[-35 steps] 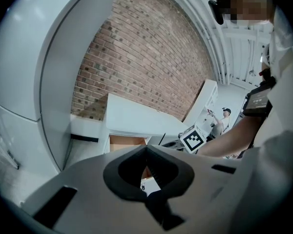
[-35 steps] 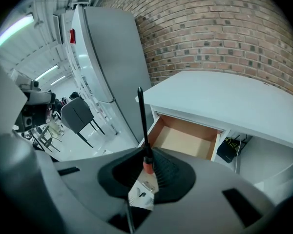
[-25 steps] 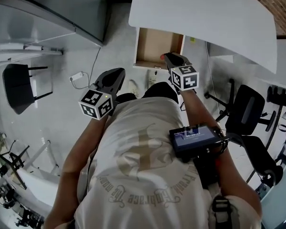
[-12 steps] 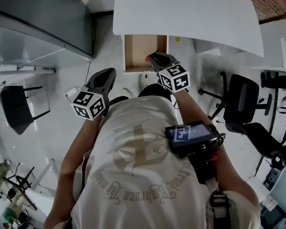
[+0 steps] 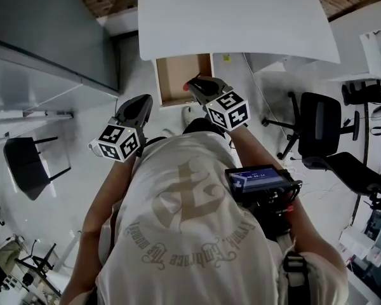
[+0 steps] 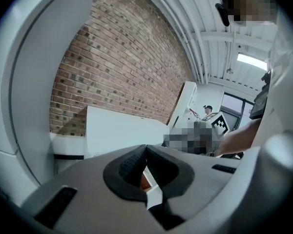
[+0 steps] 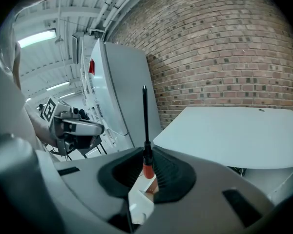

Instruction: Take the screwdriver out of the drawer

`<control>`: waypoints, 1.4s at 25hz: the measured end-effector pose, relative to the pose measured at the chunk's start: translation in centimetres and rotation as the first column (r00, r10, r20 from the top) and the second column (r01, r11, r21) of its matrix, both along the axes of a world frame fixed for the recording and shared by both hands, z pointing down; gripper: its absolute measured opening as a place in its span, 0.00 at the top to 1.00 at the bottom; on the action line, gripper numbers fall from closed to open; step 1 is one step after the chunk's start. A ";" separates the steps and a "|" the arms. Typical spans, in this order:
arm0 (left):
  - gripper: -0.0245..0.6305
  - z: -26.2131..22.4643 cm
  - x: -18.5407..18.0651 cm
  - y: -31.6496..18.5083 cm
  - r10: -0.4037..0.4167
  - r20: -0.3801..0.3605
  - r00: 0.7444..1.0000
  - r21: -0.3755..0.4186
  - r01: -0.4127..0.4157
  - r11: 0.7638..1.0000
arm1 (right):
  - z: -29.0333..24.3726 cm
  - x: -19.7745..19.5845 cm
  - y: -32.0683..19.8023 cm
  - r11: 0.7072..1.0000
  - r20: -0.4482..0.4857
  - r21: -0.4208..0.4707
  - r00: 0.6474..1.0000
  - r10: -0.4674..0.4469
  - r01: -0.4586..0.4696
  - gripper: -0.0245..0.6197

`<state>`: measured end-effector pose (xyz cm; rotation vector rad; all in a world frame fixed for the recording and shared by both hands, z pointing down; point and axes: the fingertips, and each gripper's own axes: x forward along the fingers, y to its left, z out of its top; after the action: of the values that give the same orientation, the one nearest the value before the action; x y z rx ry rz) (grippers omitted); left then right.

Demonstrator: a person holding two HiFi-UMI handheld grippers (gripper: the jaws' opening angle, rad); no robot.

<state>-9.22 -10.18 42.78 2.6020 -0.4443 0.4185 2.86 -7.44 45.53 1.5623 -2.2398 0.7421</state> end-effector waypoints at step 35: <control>0.93 -0.8 1.8 -0.6 0.151 0.004 0.988 0.059 -0.151 0.987 | -4.5 1.3 2.5 0.997 0.031 0.043 0.998 0.063 -0.064 0.85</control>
<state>-7.40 -10.81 42.01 2.7031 -0.2633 0.4622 4.17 -4.92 41.01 1.6610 -2.2511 0.7426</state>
